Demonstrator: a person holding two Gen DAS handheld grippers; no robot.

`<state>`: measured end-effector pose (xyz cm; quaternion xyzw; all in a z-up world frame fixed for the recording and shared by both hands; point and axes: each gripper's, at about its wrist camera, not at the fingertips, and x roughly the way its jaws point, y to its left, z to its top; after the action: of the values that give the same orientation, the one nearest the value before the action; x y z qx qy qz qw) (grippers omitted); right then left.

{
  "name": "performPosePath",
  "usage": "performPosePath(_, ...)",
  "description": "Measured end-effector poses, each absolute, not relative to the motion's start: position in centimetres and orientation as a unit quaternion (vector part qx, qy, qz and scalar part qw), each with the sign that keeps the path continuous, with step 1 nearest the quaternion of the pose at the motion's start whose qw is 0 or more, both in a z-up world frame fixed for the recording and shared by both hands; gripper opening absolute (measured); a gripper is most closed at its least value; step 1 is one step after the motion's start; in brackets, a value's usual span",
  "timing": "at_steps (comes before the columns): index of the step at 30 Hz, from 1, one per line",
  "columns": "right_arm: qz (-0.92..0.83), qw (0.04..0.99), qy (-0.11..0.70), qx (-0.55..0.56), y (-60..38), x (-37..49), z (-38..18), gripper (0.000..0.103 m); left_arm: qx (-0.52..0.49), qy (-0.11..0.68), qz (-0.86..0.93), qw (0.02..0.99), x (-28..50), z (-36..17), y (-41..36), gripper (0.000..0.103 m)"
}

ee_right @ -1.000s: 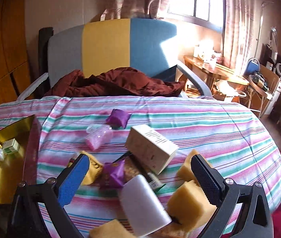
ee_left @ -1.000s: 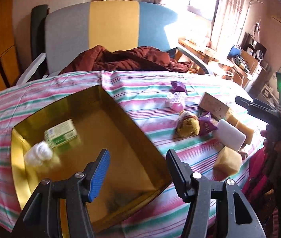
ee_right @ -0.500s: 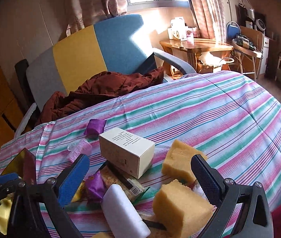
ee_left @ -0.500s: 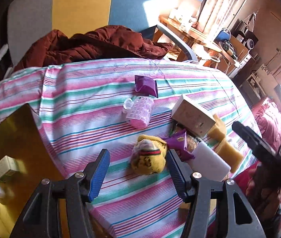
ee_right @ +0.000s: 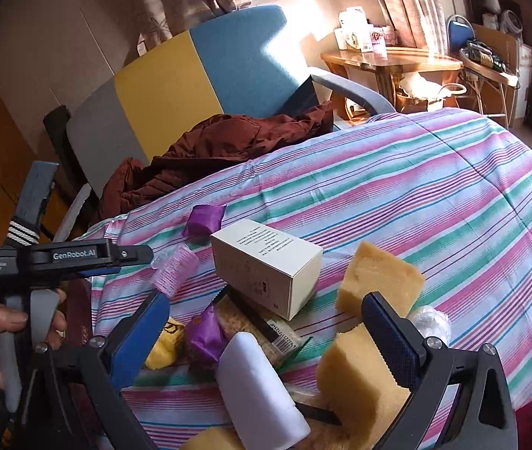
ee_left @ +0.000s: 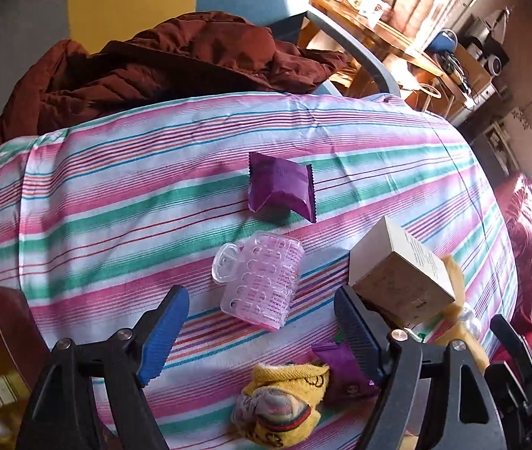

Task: Organize objects
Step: 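Move the left gripper to the pink hair roller and grasp it, then carry the pink roller into the tray with the left gripper while the right gripper brings the white box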

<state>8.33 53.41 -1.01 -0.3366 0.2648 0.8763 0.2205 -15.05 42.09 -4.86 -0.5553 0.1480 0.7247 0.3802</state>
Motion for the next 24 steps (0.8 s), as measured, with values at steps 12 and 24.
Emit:
performPosePath(12,0.872,0.232,0.263,-0.341,53.6,8.3,-1.1,0.103,-0.524,0.214,0.716,0.408,-14.9,-8.2,44.4,0.061)
performPosePath(24,0.882,0.158,0.172,-0.409,54.3,4.4,0.2,0.103,-0.504,0.139,0.734,0.433,-12.4,-3.4,36.6,0.061)
